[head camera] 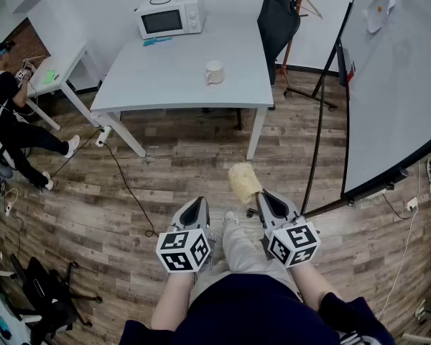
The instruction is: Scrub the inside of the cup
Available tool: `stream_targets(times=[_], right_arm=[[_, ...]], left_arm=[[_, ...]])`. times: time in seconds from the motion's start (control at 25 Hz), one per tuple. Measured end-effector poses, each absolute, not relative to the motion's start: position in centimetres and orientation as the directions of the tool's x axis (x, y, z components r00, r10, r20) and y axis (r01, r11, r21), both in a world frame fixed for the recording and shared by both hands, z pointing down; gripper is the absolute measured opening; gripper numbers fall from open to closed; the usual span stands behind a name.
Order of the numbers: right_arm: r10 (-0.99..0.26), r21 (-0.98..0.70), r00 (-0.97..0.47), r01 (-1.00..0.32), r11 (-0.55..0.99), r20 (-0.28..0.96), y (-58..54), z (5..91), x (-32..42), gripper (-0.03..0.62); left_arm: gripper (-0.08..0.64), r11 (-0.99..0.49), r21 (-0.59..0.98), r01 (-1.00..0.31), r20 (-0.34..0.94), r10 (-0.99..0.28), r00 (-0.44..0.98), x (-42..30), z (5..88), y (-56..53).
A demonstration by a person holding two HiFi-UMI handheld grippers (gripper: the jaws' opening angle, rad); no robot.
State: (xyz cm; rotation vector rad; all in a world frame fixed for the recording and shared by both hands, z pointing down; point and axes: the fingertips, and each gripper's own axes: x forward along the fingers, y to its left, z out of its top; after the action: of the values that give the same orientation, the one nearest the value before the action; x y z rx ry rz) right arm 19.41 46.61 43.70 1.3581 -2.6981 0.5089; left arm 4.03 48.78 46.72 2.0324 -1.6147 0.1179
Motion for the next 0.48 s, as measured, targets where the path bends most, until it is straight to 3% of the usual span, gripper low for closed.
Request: stream_targets(times=[0.48], right_arm=[[-0.767, -0.272, -0.605, -0.791, 0.548, 0.213, 45.3, 42.9, 18.8, 0.031]], left_arm=[[0.015, -0.166, 0.303, -0.938, 0.402, -0.87, 0.284, 5.0, 46.4, 47.4]])
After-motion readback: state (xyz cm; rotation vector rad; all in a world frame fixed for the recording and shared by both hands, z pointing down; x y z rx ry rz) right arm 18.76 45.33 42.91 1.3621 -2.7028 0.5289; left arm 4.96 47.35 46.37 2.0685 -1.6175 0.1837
